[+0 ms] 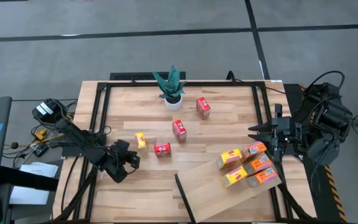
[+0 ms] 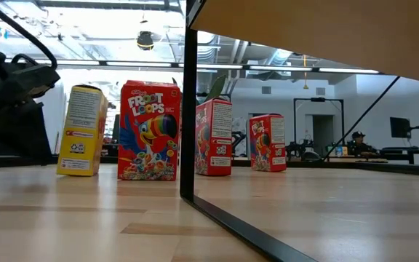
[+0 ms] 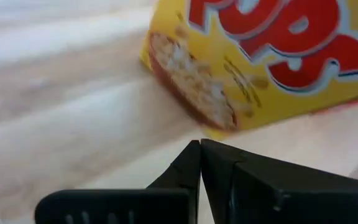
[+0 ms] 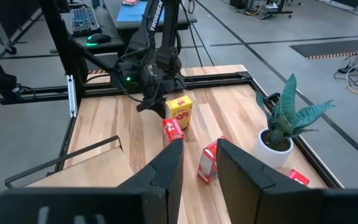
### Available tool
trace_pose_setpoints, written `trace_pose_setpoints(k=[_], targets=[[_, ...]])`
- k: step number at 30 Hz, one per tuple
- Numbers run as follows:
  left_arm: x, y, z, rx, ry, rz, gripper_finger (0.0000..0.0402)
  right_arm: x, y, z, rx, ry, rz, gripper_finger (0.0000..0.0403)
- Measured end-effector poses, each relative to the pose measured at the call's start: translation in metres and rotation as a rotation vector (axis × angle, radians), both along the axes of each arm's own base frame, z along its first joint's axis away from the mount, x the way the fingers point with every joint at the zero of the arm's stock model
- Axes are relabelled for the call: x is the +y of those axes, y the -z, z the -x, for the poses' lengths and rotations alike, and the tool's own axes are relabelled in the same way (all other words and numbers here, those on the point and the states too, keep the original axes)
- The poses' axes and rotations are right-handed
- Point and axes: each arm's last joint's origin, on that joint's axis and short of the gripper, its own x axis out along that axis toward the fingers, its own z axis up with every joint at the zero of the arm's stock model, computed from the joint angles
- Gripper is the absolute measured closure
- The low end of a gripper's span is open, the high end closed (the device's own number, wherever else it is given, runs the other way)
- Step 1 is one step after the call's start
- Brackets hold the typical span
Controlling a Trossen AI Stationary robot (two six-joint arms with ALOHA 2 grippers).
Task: Stack cereal on shelf
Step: Put the yellow cereal box on the shelf aligned with the other yellow cereal boxes
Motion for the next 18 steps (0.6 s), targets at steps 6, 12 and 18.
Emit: trace_pose_setpoints(k=[6, 12, 18], targets=[[-0.006, -0.006, 0.003, 0.091, 0.130, 0.133, 0.0375, 0.003, 0.001, -0.002, 0.006, 0.000, 0.009, 0.0281], [-0.015, -0.023, 0.004, 0.086, 0.390, 0.264, 0.0268, 0.009, 0.004, -0.006, 0.019, -0.003, 0.025, 0.0280], [-0.025, -0.052, -0.006, -0.135, 0.648, 0.347, 0.0134, 0.010, 0.006, -0.007, 0.033, -0.004, 0.043, 0.0280]])
